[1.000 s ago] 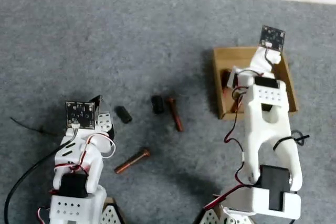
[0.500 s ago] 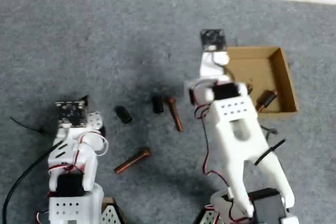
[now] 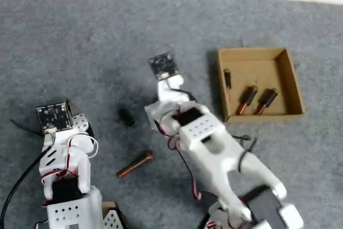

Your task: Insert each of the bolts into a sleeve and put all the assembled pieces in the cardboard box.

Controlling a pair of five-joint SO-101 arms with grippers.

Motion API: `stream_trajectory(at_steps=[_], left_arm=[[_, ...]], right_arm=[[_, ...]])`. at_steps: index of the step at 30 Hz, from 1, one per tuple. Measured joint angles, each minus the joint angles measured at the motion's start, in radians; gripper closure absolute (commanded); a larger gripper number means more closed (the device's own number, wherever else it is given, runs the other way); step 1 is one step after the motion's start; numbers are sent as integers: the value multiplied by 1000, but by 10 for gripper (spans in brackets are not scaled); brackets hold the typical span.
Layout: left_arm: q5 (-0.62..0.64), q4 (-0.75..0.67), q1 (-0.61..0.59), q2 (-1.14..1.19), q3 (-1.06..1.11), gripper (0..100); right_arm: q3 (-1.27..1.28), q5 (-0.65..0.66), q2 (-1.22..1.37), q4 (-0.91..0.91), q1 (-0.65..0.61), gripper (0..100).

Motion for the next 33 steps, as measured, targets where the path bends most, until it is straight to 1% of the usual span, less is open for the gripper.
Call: stream_trajectory(at_steps=[6,11,15,17,22,25,33], left_arm=[[0,0,0,0,0,995],[0,0,0,0,0,995],[0,0,0,0,0,995],[0,0,0,0,0,995],[0,0,0,0,0,995],[0,0,0,0,0,995],[0,0,0,0,0,995]], right_arm=[[-158,0,245,2,0,676],[-241,0,315,37,0,677],[-253,0,359,41,-3,679],[-253,0,382,41,-3,705],[-264,0,402,41,-2,858],[-267,0,400,41,3,916],[-272,0,404,41,3,926]])
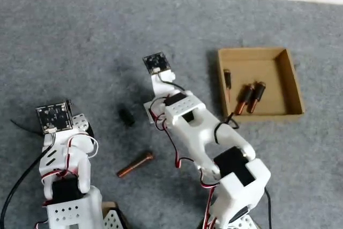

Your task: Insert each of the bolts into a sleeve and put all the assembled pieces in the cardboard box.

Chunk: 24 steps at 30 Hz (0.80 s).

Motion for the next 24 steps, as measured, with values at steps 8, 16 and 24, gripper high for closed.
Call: stream_trajectory(at_steps=[8,16,24], left_arm=[[0,0,0,0,0,995],[0,0,0,0,0,995],[0,0,0,0,0,995]], right_arm=[[0,0,2,0,26,929],[0,0,2,0,40,929],[0,0,5,0,40,924]])
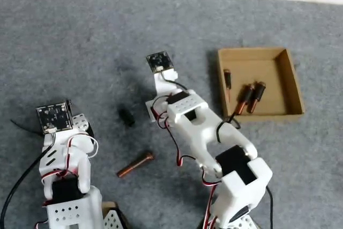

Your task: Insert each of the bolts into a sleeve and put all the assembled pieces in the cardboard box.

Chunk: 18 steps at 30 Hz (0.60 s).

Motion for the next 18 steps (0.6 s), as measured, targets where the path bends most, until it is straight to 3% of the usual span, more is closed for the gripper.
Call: stream_trajectory(at_steps=[18], left_arm=[[-2,0,11,0,0,995]], right_arm=[[2,55,0,-34,0,924]])
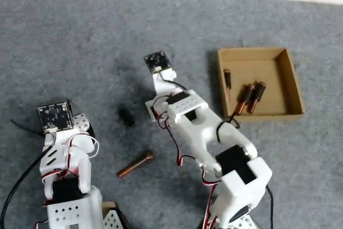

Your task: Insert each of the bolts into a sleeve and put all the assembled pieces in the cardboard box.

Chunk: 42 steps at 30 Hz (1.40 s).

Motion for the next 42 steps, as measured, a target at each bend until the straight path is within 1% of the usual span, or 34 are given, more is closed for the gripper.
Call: stream_trajectory(at_steps=[12,17,21,25,28,36,42], left_arm=[[0,0,0,0,0,995],[0,0,3,0,0,995],[0,0,5,0,0,995],[0,0,5,0,0,995],[0,0,5,0,0,995],[0,0,5,0,0,995],[0,0,5,0,0,995]], right_arm=[[0,6,0,0,3,929],[-21,6,0,69,3,929],[-21,6,-15,86,3,929],[-6,6,-87,101,3,929],[54,6,-166,98,3,929],[219,8,-334,-6,5,929],[250,8,-388,-20,5,929]])
